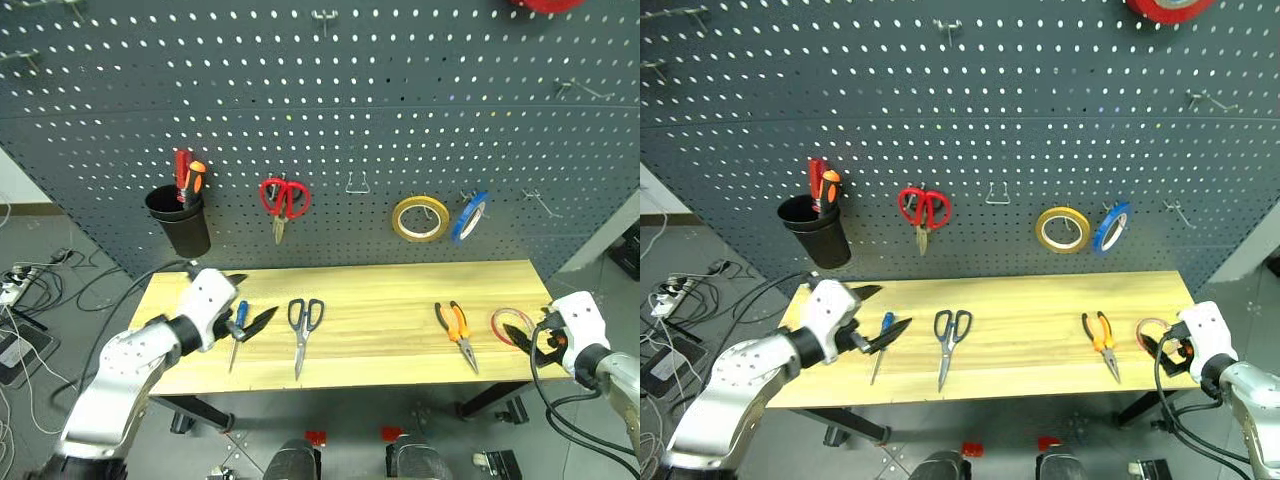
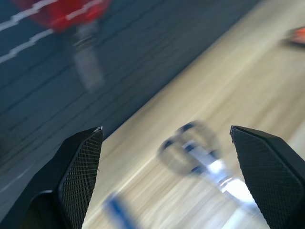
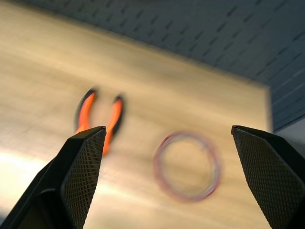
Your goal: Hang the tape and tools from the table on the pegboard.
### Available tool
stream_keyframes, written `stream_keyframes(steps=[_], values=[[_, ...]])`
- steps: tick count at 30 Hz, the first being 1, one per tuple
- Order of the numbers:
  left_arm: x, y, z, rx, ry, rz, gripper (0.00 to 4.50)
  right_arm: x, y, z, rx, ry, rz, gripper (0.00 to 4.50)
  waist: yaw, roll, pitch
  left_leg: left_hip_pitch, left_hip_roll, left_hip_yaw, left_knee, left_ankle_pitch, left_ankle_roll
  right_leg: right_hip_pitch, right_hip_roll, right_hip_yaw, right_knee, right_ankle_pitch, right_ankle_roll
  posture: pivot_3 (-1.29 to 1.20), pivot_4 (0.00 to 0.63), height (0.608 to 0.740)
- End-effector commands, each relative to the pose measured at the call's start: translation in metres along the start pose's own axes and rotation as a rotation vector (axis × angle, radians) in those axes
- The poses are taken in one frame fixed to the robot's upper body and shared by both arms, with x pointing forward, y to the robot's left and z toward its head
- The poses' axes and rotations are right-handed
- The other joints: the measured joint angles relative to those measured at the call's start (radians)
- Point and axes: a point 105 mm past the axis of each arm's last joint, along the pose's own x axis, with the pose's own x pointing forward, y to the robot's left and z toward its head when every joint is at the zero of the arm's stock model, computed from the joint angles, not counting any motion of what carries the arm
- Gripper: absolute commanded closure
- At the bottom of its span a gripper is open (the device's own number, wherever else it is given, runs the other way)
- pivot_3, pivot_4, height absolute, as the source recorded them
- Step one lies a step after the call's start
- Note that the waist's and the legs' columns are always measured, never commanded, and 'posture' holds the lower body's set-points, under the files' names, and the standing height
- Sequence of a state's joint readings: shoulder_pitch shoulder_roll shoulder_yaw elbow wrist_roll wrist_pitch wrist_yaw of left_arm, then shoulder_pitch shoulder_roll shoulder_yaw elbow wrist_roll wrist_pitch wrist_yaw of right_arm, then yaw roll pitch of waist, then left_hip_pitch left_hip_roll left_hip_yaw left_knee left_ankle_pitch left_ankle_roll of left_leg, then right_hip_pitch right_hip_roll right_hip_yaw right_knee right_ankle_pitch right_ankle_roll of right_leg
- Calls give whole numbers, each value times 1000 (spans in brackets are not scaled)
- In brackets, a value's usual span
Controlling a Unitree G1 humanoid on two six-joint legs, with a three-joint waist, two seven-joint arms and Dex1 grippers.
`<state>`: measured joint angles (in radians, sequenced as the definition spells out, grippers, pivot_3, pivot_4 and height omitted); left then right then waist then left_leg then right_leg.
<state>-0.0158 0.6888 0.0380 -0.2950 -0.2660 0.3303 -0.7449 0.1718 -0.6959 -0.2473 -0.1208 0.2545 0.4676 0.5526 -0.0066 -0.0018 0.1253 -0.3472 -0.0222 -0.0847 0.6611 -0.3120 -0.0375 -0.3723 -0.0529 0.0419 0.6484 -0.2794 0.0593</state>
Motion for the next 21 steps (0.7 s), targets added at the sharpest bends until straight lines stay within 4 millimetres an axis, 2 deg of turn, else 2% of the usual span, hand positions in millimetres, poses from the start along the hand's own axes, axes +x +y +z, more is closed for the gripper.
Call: stream_keyframes(steps=[1,7,15,21], values=[[10,-15,12,45,-18,-182,7,12,-6,5,-31,50,-16,0,-14,0,10,0,0,0,0,0,0,0,0,0,0,0,0,-61,155,740],[32,-30,31,78,-59,-358,7,43,-11,10,-33,127,36,0,-50,-6,37,-1,0,1,0,-1,1,-2,0,2,0,1,1,-80,173,740],[60,-41,57,165,-123,-473,7,75,-20,10,-67,225,93,0,-53,-9,60,-3,0,1,1,-1,1,-3,-1,1,1,1,1,-86,206,740],[77,-65,69,204,-165,-563,7,91,-21,5,-71,296,116,0,-56,-10,84,-16,0,1,4,0,1,-17,-2,1,5,2,2,-72,257,740]])
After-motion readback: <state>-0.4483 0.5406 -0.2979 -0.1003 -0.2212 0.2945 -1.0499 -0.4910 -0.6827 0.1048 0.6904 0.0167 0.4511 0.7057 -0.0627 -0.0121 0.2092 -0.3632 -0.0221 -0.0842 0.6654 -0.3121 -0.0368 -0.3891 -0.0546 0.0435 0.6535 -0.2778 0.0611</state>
